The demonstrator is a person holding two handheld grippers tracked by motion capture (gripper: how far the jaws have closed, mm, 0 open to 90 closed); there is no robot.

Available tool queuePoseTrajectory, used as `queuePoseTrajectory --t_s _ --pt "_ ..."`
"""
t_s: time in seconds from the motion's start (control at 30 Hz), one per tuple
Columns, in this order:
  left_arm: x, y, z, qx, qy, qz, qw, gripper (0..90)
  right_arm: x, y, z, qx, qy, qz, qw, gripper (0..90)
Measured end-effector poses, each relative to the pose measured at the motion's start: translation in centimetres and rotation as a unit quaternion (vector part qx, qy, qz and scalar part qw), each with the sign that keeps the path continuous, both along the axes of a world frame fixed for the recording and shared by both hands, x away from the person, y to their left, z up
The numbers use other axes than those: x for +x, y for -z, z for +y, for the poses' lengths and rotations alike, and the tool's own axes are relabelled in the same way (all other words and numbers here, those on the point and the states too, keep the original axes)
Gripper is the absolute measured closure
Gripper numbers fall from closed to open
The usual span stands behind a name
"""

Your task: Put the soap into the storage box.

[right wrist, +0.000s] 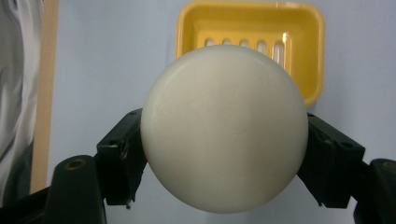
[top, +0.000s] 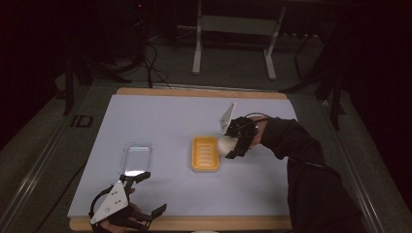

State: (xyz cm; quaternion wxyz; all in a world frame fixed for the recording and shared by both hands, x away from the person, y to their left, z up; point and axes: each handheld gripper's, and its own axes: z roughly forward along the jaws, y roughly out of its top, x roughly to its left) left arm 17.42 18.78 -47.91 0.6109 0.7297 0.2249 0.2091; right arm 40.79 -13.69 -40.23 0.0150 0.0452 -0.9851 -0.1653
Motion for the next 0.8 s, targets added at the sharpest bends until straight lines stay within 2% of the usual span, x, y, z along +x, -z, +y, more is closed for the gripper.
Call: queuePoseTrajectory --t_s 0.07,0.37,0.63,0.8 --pt "0.0 0.0 0.0 0.000 0.000 0.000 1.0000 0.1 -0.1 0.0 0.5 0.008 -0.011 -0.009 0.9999 25.3" --pt "0.0 0.0 0.0 0.001 0.002 0.000 1.0000 0.0 0.0 0.4 2.2 0.045 -0.038 -0.009 0.9982 25.3" --pt "-0.1 0.0 0.0 -0.001 0.003 -0.001 1.0000 0.0 0.1 1.8 3.7 0.056 -0.037 -0.005 0.9978 25.3" --pt "-0.1 0.0 0.0 -0.001 0.005 -0.001 1.0000 0.0 0.6 2.8 4.2 0.061 -0.027 -0.021 0.9976 25.3"
